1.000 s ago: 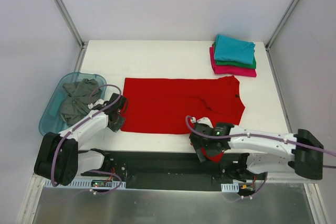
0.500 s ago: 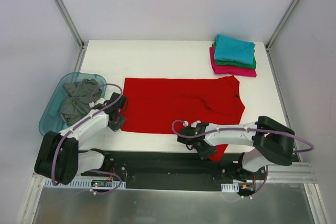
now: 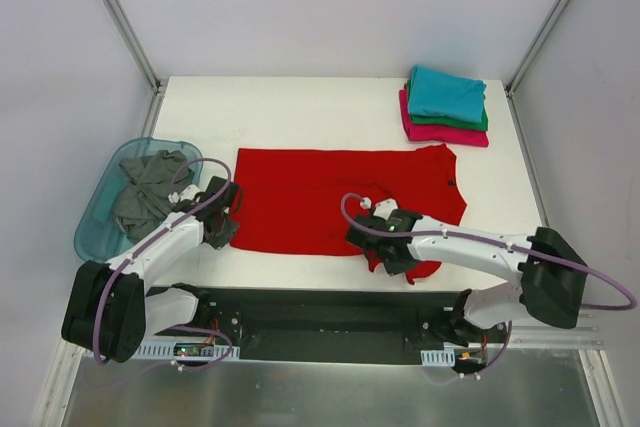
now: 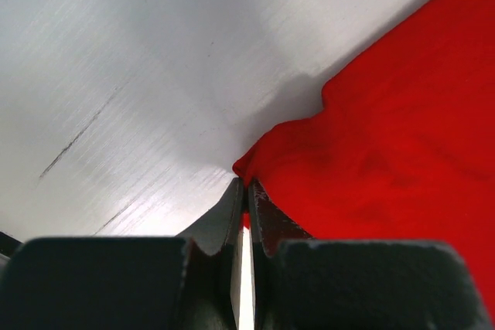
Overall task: Fold and stack the t-shirts
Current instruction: Grap the side of the flattened tshirt closest away from the robot with both arms, then fold the other side of the tshirt into a rectangle
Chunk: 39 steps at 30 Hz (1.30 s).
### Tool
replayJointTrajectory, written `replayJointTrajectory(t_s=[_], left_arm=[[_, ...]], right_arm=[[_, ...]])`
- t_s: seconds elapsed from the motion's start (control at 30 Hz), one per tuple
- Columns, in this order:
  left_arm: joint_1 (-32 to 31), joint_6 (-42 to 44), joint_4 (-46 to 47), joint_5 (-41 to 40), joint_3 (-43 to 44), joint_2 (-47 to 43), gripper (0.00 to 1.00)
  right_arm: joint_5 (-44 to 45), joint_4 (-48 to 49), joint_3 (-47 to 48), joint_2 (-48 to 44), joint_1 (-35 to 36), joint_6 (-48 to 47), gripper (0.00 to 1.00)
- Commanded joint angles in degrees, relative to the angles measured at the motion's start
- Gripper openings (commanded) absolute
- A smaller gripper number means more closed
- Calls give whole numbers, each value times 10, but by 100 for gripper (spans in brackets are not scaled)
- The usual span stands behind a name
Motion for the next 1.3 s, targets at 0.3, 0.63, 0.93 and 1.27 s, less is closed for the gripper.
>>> replayJointTrajectory(t_s=[0.3,0.63,0.93,1.27], left_arm=[[-2,9,-10,-24,88,14,0],[20,30,-10,-5,172,105,0],[42,33,-21,17,239,189,0],[51,-4,-70,-10,266,187,0]], right_arm=[[122,-49,147,-3,-142,-141,0],[92,51,212,40,-254,-282,1],[64,73,303,152,-322,-381,0],[59,76,352,204,-344,-409,0]])
